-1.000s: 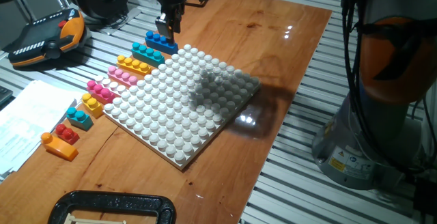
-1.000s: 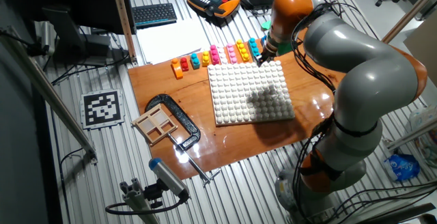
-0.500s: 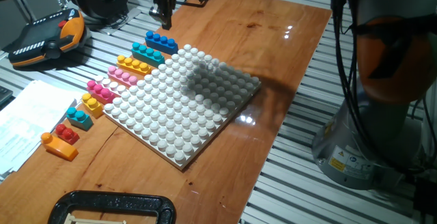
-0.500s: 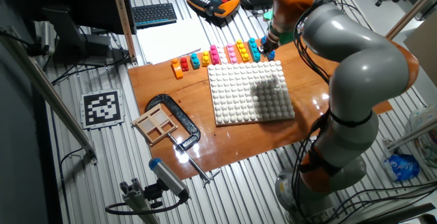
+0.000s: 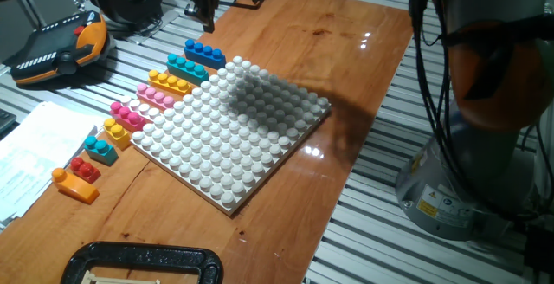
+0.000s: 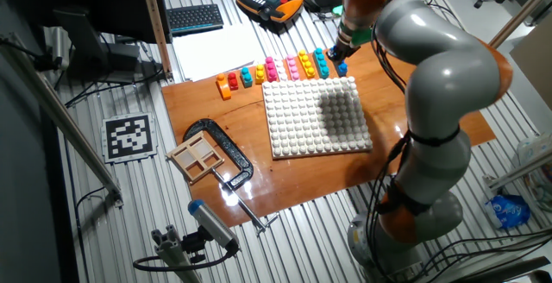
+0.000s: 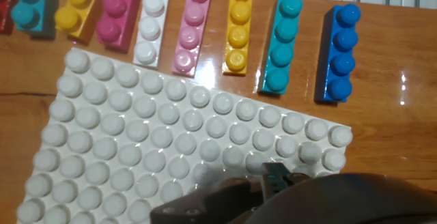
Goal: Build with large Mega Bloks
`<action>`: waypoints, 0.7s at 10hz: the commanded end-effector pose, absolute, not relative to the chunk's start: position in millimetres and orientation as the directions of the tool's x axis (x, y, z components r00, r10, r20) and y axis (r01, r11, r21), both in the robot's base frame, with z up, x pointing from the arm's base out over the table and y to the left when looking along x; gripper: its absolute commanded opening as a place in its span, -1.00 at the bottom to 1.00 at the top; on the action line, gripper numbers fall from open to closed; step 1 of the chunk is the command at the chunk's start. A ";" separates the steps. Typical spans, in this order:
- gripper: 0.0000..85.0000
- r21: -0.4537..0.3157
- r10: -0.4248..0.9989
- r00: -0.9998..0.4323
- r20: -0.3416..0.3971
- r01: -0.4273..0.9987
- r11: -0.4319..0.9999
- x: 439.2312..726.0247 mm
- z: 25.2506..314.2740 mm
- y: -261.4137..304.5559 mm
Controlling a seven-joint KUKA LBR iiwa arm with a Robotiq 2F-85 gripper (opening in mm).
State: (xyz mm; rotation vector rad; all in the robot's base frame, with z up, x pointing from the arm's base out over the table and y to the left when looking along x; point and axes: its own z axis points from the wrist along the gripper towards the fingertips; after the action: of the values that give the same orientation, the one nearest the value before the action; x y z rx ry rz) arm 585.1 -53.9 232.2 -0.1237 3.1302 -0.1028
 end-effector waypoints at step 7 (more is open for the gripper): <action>-1.00 -0.048 0.009 -0.998 0.062 0.006 0.999 601.4 219.6 -77.5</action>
State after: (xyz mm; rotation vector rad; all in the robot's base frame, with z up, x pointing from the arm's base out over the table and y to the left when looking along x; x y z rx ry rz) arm 601.5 -77.3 219.5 0.0124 3.2018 -0.0782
